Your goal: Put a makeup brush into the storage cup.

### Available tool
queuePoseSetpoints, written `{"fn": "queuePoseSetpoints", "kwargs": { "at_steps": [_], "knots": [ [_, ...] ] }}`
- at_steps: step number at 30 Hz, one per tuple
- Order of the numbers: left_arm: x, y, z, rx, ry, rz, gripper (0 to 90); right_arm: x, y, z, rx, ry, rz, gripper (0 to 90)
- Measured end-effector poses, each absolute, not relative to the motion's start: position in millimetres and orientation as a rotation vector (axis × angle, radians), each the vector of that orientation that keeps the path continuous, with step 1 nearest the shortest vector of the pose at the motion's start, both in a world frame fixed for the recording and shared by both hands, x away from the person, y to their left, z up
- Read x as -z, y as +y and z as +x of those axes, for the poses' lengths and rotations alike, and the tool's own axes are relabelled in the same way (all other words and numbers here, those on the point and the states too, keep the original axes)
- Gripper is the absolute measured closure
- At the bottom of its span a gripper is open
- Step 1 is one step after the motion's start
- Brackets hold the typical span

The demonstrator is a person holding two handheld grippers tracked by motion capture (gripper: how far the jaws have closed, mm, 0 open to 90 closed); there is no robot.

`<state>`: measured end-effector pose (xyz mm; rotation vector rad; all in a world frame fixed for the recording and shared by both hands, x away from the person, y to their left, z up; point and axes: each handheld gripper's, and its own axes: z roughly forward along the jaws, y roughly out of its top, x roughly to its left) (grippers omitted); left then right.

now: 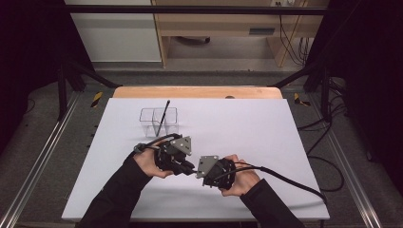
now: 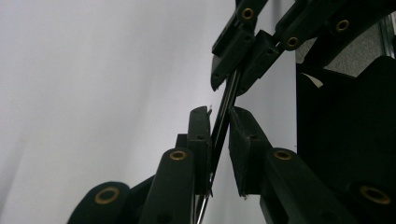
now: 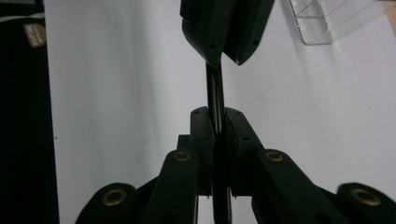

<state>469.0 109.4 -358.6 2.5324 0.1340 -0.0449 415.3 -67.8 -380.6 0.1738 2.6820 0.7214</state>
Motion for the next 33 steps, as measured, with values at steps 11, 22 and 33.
{"fn": "queuePoseSetpoints", "kwargs": {
  "at_steps": [11, 22, 33],
  "knots": [
    [354.2, 124.9, 474.0, -0.058, 0.228, 2.446, 53.2, 380.5, -70.3, 420.8, -0.75, 2.687, 0.255, 84.0],
    [353.4, 142.1, 475.1, -0.184, 0.346, 2.351, 33.2, 380.6, -80.0, 427.7, -0.789, 2.676, 0.365, 83.9],
    [363.3, 165.9, 472.5, -0.245, 0.488, 2.242, 22.5, 381.5, -94.2, 430.0, -0.845, 2.644, 0.466, 83.9]
  ]
}}
